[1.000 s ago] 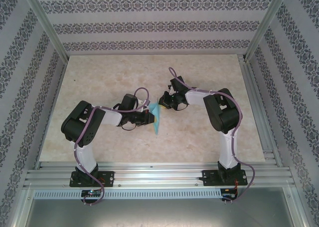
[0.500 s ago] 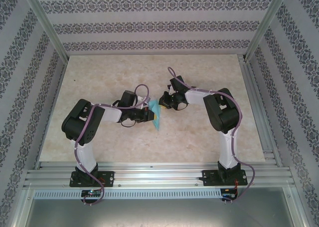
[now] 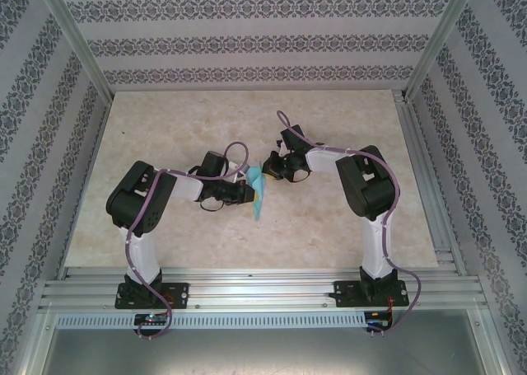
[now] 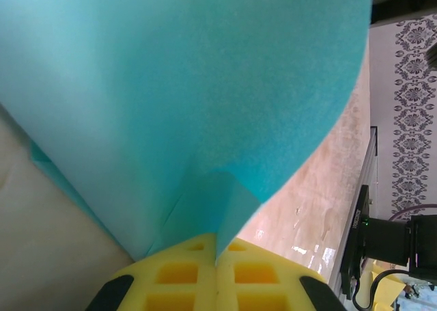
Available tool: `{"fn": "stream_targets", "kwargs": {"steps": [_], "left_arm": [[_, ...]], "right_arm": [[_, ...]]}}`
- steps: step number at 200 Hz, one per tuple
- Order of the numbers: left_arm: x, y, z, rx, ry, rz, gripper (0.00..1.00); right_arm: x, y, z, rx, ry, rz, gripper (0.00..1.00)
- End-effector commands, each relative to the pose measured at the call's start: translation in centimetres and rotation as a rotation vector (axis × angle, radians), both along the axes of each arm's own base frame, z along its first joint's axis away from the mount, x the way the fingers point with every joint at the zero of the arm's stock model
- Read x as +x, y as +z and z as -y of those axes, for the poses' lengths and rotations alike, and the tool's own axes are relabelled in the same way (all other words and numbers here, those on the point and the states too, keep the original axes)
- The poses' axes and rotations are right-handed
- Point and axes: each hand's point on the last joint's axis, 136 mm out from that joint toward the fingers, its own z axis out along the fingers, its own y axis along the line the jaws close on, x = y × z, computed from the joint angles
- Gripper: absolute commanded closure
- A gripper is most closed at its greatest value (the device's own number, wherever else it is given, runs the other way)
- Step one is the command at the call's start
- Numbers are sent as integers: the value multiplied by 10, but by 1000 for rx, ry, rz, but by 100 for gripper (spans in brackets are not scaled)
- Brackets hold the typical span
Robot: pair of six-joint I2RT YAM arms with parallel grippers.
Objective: Fold a paper plane with a square sheet of paper (fold left side to right side)
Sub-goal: Fold the wing for the fifth time at the center of the table.
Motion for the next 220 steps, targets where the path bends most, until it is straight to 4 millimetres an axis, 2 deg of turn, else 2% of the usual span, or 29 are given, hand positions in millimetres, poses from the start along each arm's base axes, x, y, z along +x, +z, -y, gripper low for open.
{"fn": "stream_targets", "kwargs": {"steps": [1,23,42,59,75,101,132,186,220], "left_arm": [[4,-3,-4,1,-15,20,100],[3,-6,-5,-2,-11,12,100],[4,-8,-8,-10,2,10,100],[4,-9,-10,-22,10,6,100],[4,-11,-11,-31,16,-1,100],[4,-15,-13,-47,24,-12,100],[5,-19,-17,-62,39,-27,100],[6,-24,-25,-53,56,-37,100],[5,-26,-28,-47,61,-38,100]], "right_arm": [[-20,-24,15,-79,-1,-68,88],[-13,-2,23,-60,-20,-23,84],[-12,16,40,-73,-41,7,80],[-20,25,52,-78,-51,19,78],[-31,33,53,-67,-36,35,78],[-56,40,40,-29,-3,55,79],[-82,39,18,16,33,56,82],[-107,39,-22,62,77,48,86],[-123,30,-31,62,81,11,86]]}}
